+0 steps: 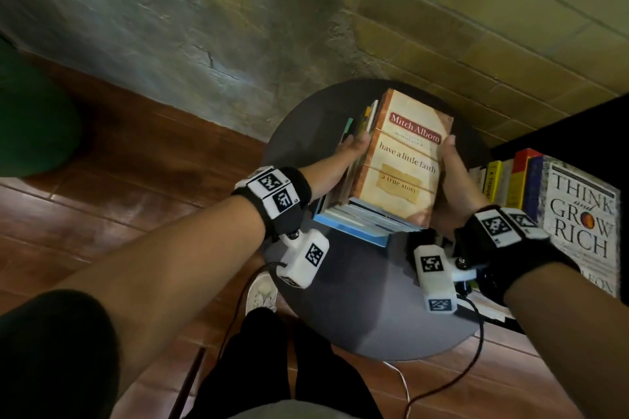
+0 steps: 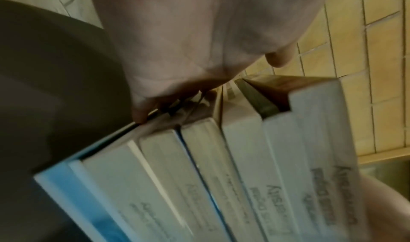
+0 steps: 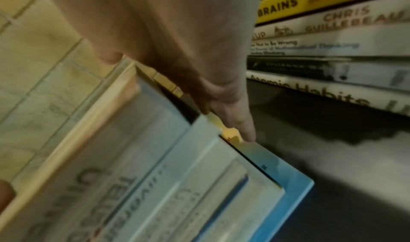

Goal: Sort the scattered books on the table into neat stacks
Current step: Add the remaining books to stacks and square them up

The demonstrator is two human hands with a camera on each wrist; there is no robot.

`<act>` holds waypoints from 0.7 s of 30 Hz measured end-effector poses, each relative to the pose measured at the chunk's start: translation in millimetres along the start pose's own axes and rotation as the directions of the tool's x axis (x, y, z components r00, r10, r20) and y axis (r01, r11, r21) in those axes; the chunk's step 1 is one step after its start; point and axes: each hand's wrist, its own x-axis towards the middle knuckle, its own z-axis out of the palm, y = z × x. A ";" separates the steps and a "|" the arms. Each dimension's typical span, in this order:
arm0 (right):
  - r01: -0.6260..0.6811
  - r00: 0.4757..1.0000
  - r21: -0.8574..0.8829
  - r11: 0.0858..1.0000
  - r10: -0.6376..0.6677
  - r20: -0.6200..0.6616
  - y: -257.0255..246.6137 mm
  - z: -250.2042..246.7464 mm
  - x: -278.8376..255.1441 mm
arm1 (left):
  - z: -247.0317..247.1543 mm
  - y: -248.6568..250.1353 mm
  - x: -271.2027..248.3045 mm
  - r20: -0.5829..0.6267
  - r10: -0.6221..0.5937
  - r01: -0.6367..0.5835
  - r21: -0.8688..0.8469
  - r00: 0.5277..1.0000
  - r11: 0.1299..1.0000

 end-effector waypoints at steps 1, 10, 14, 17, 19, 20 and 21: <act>0.013 1.000 0.008 1.000 -0.013 0.017 2.7 2.0 -1.0 | -0.1 -3.2 5.0 0.006 -0.007 0.007 -0.013 1.000 1.000; 0.015 0.999 -0.120 0.993 -0.011 0.037 6.3 13.6 -3.0 | 7.7 -15.7 20.8 -0.081 -0.015 0.008 -0.086 0.997 0.996; 0.026 0.999 -0.102 0.994 -0.021 0.042 6.0 12.1 -5.1 | 10.0 -9.2 16.3 -0.075 0.000 -0.004 -0.047 0.997 0.999; 0.059 0.996 -0.075 0.995 -0.054 0.065 4.9 10.7 -7.0 | 16.3 8.2 -4.1 -0.072 0.026 -0.028 -0.036 0.997 0.999; 0.083 0.994 -0.044 0.996 -0.080 0.069 2.7 11.1 -7.9 | 17.3 13.8 -9.2 -0.116 0.075 -0.078 -0.023 0.990 0.997; 0.097 0.993 -0.029 0.995 -0.095 0.067 1.2 11.8 -8.3 | 19.5 16.8 -10.4 -0.133 0.090 -0.096 -0.037 0.987 0.995; 0.117 0.991 -0.013 0.993 -0.115 0.062 -0.1 12.2 -8.0 | 23.8 21.9 -15.1 -0.133 0.100 -0.109 -0.064 0.986 0.992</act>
